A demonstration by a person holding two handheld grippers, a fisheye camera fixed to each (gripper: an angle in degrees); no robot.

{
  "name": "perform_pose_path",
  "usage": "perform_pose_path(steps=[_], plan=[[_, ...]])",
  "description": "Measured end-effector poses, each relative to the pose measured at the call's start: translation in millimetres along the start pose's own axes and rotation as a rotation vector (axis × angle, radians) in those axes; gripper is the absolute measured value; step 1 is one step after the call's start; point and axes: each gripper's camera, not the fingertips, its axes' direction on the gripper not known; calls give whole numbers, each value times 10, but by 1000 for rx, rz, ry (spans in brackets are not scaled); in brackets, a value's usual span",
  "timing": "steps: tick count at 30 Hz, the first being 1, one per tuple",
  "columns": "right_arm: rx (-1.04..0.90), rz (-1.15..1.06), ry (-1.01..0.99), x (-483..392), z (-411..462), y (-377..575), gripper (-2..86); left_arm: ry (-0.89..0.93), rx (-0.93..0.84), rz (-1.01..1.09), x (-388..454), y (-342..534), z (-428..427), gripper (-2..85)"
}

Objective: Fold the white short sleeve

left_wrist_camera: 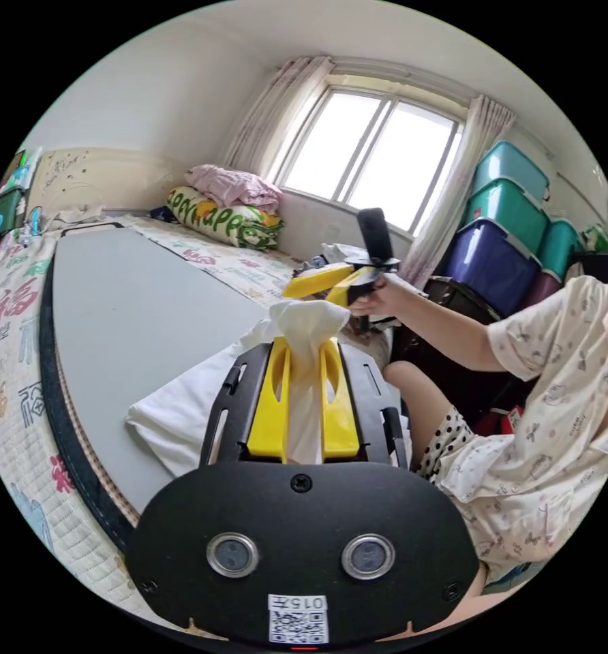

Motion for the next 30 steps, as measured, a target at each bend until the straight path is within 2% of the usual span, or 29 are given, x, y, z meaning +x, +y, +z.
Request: perform_pose_path(steps=[5, 9, 11, 13, 18, 21, 23, 26, 30], plan=[[-225, -102, -142, 378, 511, -304, 181, 70, -8, 80, -120, -19, 221, 71], [-453, -135, -211, 560, 980, -526, 175, 75, -6, 42, -366, 2, 323, 74], [-577, -124, -274, 681, 1186, -592, 131, 67, -18, 16, -547, 37, 370, 79], [-619, -137, -254, 722, 1255, -605, 91, 39, -29, -7, -696, 73, 377, 81], [-607, -101, -170, 896, 1390, -634, 18, 27, 20, -166, -1176, 202, 233, 79], [-587, -89, -135, 975, 1527, -678, 6, -82, 0, -288, -1451, 299, 171, 51], [-575, -45, -127, 1092, 1669, -743, 2, -196, -48, -358, -1599, 372, 182, 35], [-566, -5, -150, 1227, 1827, -863, 0, -255, -176, -454, -1796, 439, 351, 36], [-589, 3, -142, 1301, 1993, -992, -1, -267, -199, -532, -1958, 515, 425, 53]])
